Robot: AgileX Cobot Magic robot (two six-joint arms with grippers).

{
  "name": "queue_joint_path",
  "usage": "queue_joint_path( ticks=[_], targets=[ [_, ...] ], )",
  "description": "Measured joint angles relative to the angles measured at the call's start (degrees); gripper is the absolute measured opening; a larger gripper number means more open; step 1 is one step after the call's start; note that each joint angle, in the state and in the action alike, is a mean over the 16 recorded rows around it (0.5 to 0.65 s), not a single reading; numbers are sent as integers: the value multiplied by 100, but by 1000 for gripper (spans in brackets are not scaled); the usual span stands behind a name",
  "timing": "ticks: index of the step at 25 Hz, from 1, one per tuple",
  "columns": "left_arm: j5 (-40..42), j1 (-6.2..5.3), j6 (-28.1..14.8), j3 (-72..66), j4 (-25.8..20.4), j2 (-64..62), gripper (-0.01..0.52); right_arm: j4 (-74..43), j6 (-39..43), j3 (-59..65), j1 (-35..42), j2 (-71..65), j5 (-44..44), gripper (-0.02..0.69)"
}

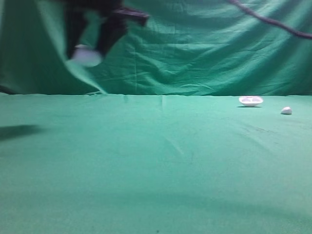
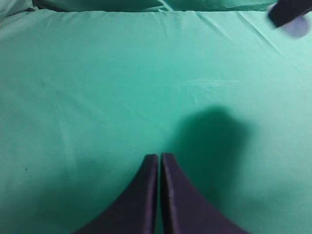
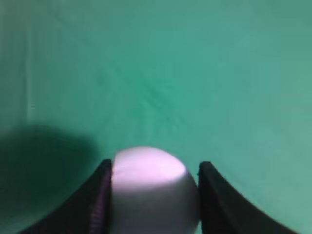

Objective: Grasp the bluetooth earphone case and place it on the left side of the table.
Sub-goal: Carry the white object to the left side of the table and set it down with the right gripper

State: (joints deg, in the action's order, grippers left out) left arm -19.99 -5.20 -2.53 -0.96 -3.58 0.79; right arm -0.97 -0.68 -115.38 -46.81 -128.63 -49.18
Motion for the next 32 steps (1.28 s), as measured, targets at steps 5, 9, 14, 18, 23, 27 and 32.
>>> queue_joint_path(
  ticks=[5,9,14,18,23,27,32],
  targets=[
    [0,0,0,0,0,0,0,8,-7,-491,-457,-622,182,316],
    [0,0,0,0,0,0,0,10,-9,-621,-612,-881,370,333],
    [0,0,0,0,0,0,0,23,-7,-637,-655,-997,516,410],
    [0,0,0,0,0,0,0,40,24,-647,-654,-935,399,474],
    [0,0,0,0,0,0,0,18,102,-737,-637,-610,-176,464],
    [0,0,0,0,0,0,0,-80,236,-830,-538,-189,-855,354],
    [0,0,0,0,0,0,0,-245,453,-923,-270,470,-1671,170]
  ],
)
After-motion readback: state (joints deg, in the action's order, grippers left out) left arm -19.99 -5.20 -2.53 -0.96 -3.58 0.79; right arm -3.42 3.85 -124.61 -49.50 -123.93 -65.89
